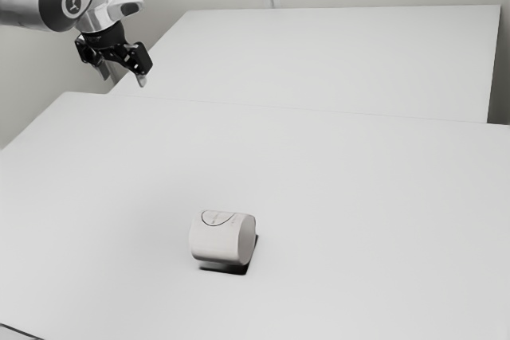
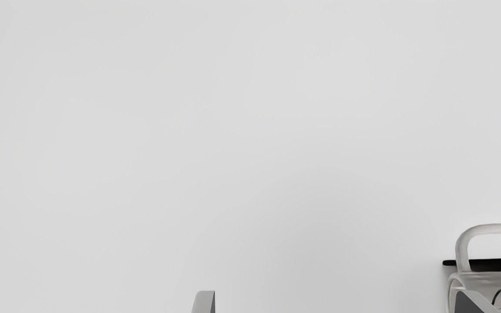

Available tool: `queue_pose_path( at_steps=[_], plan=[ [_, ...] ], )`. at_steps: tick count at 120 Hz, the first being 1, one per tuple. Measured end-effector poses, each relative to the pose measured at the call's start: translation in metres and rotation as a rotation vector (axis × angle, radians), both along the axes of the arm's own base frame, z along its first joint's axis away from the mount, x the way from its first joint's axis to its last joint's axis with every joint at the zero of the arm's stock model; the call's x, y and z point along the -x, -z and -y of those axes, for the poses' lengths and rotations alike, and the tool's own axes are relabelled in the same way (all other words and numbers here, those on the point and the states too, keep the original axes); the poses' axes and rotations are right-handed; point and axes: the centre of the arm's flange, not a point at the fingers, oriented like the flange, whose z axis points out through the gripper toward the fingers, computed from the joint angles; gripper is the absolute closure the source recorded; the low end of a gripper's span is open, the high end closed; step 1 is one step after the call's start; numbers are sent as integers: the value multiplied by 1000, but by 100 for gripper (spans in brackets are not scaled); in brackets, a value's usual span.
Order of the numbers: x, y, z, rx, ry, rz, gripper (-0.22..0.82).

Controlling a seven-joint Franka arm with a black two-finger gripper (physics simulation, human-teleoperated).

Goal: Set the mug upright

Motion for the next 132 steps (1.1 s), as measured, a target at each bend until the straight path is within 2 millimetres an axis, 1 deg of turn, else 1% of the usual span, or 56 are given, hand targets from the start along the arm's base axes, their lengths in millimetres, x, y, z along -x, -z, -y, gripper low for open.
queue_pose_path(
  at_steps=[13, 24, 31, 39, 44, 51, 61, 68, 75, 89, 102, 111, 132],
  plan=[
    [1, 2, -4, 2, -11, -1, 0],
    [5, 9, -5, 6, -15, -18, 0],
    [7, 14, -2, 20, -15, -29, 0],
    [9, 16, 5, 86, -21, -37, 0],
    [11, 25, 9, 142, -29, -54, 0],
    [14, 43, 7, 227, -59, -88, 0],
    [25, 79, -8, 352, -136, -154, 0],
    [32, 99, -18, 418, -185, -188, 0],
    [39, 118, -24, 485, -227, -220, 0],
    [55, 161, -26, 641, -315, -294, 0],
    [65, 198, -25, 782, -403, -354, 0],
    [68, 217, -28, 852, -460, -379, 0],
    [76, 264, -34, 946, -572, -448, 0]
  ],
)
